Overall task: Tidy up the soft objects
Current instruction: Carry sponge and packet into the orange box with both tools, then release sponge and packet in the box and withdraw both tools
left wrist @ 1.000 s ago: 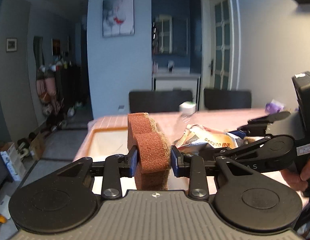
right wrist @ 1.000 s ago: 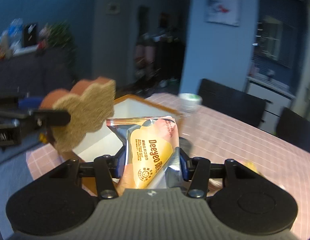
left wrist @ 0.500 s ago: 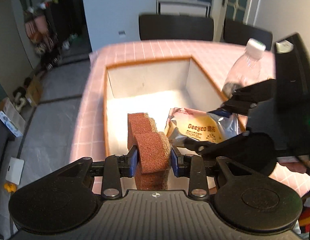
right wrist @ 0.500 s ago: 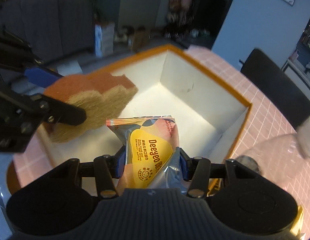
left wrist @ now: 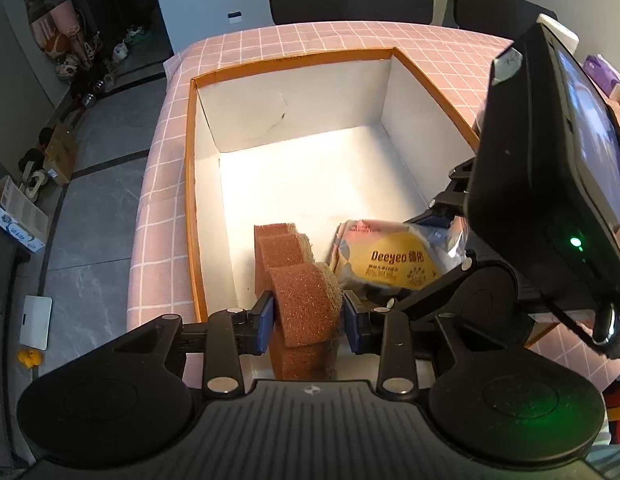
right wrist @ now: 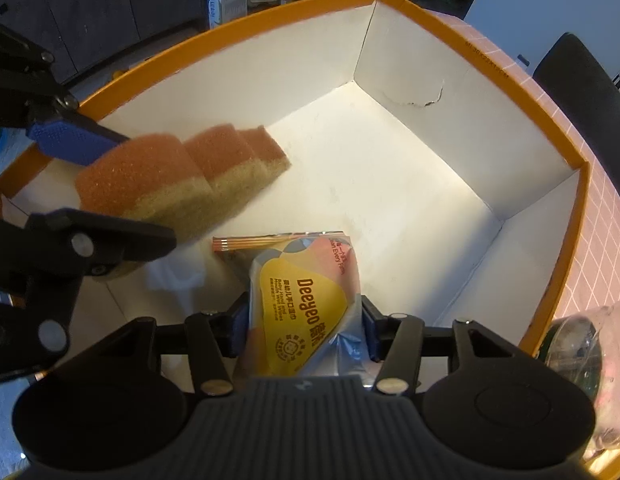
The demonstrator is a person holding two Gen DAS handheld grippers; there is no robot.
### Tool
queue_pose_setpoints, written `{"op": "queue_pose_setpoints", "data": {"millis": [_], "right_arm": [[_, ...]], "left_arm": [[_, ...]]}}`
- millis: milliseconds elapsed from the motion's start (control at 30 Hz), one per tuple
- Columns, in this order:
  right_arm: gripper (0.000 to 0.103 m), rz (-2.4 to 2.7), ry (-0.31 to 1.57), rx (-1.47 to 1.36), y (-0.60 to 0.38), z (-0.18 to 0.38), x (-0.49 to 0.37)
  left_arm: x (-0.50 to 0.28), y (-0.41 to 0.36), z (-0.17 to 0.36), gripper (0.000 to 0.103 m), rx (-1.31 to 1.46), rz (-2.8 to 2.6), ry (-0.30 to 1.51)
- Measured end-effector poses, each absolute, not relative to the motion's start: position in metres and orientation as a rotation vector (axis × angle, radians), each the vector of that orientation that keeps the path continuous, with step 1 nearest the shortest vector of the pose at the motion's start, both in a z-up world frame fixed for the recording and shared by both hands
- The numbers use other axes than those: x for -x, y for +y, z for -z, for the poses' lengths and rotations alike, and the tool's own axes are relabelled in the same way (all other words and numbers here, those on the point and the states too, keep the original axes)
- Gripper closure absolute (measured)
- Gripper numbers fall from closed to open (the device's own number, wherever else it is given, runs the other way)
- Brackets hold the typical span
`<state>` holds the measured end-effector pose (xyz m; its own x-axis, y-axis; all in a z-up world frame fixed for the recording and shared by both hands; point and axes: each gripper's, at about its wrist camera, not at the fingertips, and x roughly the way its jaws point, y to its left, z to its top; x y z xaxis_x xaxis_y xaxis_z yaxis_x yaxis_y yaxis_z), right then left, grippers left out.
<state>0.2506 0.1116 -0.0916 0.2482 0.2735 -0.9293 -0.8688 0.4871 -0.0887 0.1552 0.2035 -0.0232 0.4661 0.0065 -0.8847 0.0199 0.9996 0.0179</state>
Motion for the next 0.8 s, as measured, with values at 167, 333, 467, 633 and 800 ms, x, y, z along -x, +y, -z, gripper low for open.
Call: {"op": "queue_pose_setpoints", "data": {"millis": [167,333,467,633,800], "right_arm": [[0.044,-0.871,1.008,0.708,0.108,0.081,-0.242],[0.039,-0.881,0.945,0.689,0.1,0.063,-0.232],[0.039,-0.9,0.882,0.652,0.084,0.039,-0.218],[0.032,-0.91,0.787,0.594,0.044,0.002,-0.197],[0.03,-0.887,0.733,0.526,-0.016,-0.03,-0.183]], "left_arm": [[-0.154,0.201,0.021,0.059,-0.043,-0.01,1.092],[-0.147,0.196,0.008,0.053,-0.054,-0.025,1.056],[-0.139,0.193,-0.005,0.053,-0.055,-0.035,1.005],[-0.12,0.18,-0.024,0.053,-0.03,0.008,0.908],[-0.098,0.152,-0.043,0.053,-0.029,0.098,0.801]]}}
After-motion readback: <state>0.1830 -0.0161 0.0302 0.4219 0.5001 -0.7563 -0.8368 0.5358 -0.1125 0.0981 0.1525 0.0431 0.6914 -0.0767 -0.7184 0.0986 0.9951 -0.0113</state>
